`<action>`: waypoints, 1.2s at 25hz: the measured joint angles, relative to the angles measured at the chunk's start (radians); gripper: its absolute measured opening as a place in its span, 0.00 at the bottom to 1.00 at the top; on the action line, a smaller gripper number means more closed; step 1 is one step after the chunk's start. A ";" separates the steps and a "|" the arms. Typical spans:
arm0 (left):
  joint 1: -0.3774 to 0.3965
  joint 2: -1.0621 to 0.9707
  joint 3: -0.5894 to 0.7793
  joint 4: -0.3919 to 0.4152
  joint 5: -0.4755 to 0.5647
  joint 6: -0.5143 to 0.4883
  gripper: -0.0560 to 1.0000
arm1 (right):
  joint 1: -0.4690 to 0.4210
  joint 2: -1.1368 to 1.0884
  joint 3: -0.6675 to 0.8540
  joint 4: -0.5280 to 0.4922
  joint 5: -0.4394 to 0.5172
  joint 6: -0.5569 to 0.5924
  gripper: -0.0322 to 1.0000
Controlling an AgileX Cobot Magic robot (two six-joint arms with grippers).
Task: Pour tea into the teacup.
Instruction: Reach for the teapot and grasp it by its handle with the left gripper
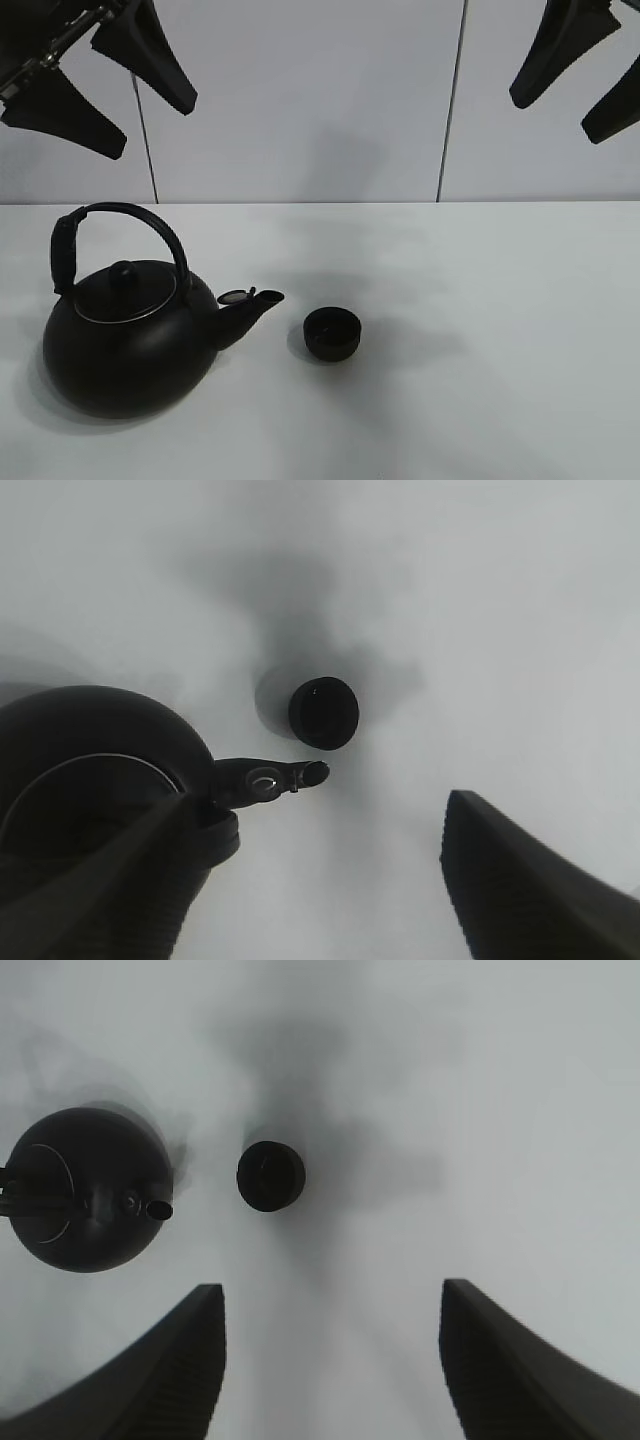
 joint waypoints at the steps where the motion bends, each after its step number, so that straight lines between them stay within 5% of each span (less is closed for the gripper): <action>1: 0.000 0.000 0.000 0.000 0.000 0.000 0.53 | 0.000 0.000 0.000 0.000 -0.002 0.000 0.45; 30: 0.000 0.000 0.000 0.009 -0.005 0.000 0.53 | 0.000 0.000 0.000 0.000 -0.004 0.000 0.45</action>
